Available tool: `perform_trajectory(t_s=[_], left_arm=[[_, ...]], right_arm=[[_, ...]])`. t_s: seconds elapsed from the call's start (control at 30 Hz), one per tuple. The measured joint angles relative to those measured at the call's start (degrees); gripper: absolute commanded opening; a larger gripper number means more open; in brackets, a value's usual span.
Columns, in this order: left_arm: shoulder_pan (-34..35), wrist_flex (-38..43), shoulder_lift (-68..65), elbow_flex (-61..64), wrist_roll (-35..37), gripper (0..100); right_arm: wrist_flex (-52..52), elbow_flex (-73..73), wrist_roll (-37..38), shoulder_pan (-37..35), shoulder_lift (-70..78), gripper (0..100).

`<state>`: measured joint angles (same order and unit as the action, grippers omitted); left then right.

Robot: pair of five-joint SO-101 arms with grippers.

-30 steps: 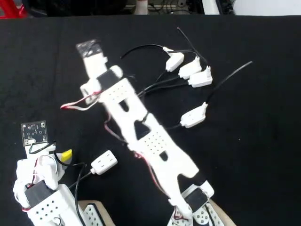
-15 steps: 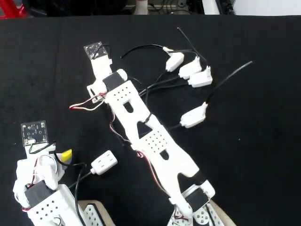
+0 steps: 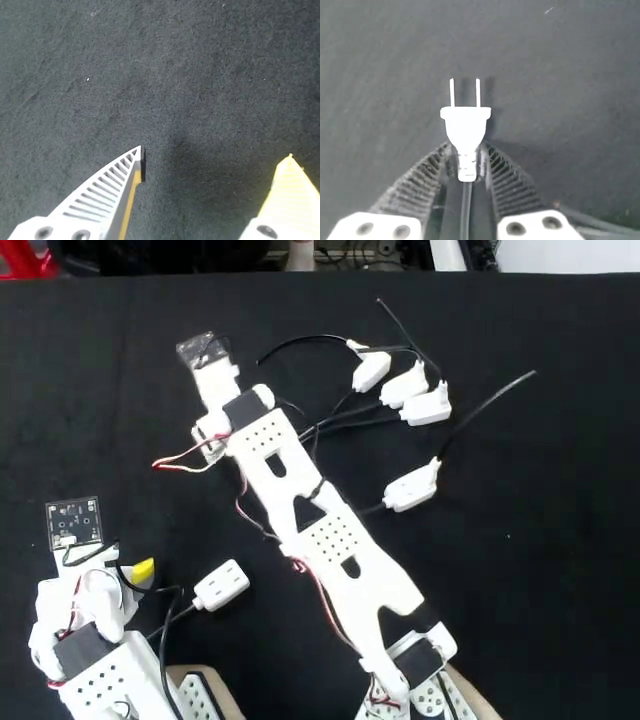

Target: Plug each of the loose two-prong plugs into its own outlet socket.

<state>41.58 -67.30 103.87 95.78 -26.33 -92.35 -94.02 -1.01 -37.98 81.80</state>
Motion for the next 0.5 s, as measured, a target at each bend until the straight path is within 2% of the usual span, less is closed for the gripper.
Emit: perform_trajectory(t_s=[0.13,0.37,0.5], left_arm=[[0.0,0.0,0.0,0.0,0.0,40],[0.0,0.0,0.0,0.0,0.0,40],[0.0,0.0,0.0,0.0,0.0,40]], right_arm=[[-6.51,0.0,10.29,-5.27,-3.6,1.1],[-6.77,1.05,23.38,-5.19,-12.84,1.1],[-6.77,11.34,30.24,-5.19,-20.04,1.1]])
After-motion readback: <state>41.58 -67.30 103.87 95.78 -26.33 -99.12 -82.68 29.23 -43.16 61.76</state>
